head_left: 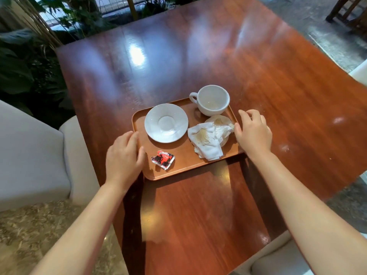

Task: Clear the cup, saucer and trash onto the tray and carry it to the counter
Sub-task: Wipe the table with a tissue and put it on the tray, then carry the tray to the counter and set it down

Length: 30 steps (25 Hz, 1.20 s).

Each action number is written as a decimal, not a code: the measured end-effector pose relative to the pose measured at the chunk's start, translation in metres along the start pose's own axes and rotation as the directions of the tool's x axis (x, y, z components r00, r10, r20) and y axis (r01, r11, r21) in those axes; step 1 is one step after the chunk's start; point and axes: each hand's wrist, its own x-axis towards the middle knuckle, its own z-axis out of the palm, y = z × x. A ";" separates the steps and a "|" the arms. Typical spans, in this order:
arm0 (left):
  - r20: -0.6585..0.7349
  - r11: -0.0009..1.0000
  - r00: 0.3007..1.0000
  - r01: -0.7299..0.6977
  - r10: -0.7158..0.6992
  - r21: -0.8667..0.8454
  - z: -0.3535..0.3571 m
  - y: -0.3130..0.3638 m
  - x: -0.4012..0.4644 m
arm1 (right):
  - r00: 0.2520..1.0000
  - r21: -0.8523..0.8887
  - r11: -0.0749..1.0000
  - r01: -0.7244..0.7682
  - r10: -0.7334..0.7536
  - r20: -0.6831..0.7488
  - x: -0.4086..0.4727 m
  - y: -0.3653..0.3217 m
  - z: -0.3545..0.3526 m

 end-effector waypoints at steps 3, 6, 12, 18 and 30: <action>0.068 0.992 0.990 0.119 -0.121 0.034 0.008 -0.005 0.021 | 0.987 -0.065 0.996 -0.063 0.072 0.147 0.018 0.008 0.009; 0.110 0.977 0.970 0.213 -0.215 0.027 0.013 -0.002 0.026 | 0.976 -0.047 0.995 -0.087 0.094 0.197 0.029 0.007 0.013; 0.171 0.899 0.919 0.385 -0.354 -0.207 0.012 0.000 0.037 | 0.959 0.028 0.993 -0.111 0.100 0.264 0.043 0.005 0.022; 0.489 0.651 0.735 0.662 -0.469 -0.371 -0.002 -0.006 0.043 | 0.898 0.236 0.937 -0.256 0.140 0.417 0.048 0.016 0.011; 0.456 0.370 0.738 0.656 -0.497 -0.658 -0.060 -0.040 -0.039 | 0.903 0.511 0.828 -0.231 -0.013 0.430 0.003 -0.032 -0.030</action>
